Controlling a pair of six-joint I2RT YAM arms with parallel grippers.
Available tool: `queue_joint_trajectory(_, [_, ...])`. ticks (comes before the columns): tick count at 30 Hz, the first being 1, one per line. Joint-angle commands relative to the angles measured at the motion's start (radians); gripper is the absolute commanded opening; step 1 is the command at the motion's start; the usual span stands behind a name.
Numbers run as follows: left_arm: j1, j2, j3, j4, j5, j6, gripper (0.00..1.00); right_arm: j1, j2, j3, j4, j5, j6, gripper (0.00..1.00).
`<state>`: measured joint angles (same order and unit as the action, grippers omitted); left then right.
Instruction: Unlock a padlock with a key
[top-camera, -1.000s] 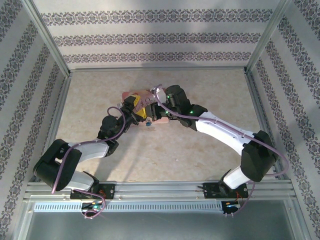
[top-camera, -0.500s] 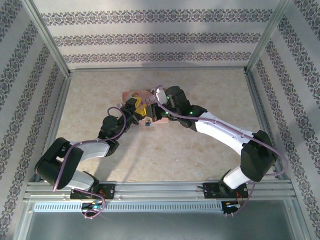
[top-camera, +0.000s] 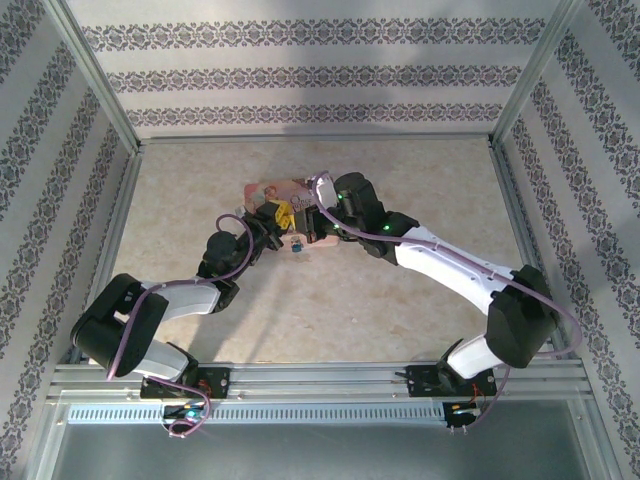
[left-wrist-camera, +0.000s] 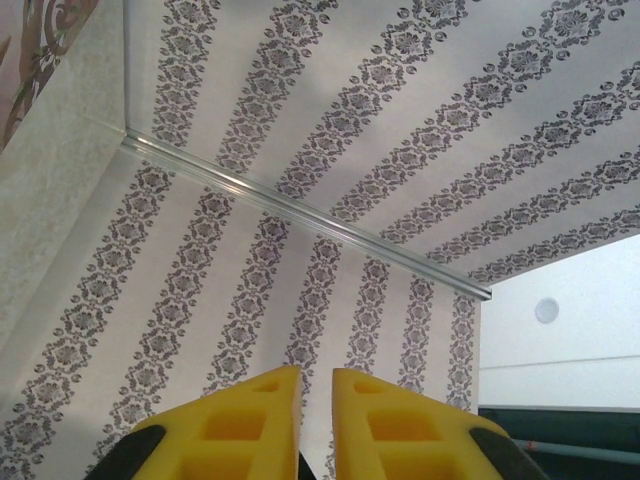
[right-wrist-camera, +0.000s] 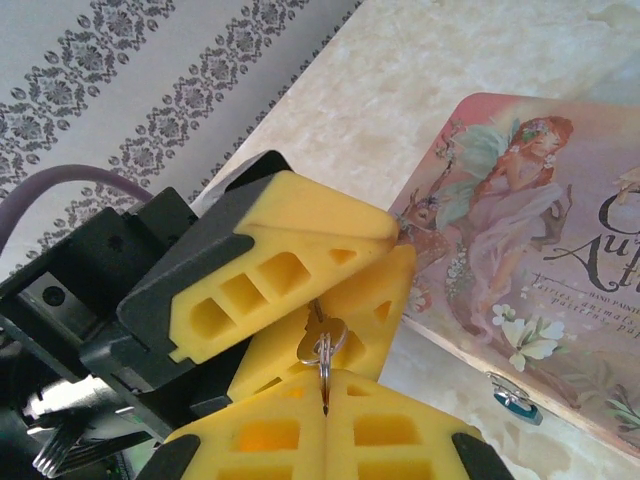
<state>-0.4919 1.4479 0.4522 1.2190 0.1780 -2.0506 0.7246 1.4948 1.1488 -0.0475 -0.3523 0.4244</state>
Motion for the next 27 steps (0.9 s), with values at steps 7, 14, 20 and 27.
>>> queue_joint_trajectory(7, [-0.019, 0.0, -0.004, 0.011, -0.003, 0.044, 0.03, 0.001, -0.031, -0.022, 0.021, 0.016, 0.01, 0.0])
queue_joint_trajectory(14, [-0.015, -0.038, 0.008, -0.064, 0.002, 0.182, 0.0, -0.015, -0.074, -0.045, 0.021, -0.002, 0.024, 0.08])
queue_joint_trajectory(20, [0.017, -0.189, 0.148, -0.447, 0.094, 0.574, 0.0, -0.076, -0.197, -0.129, 0.025, -0.021, 0.045, 0.34])
queue_joint_trajectory(27, [0.023, -0.302, 0.435, -1.008, 0.215, 1.152, 0.0, -0.18, -0.317, -0.223, 0.173, -0.216, 0.158, 0.5])
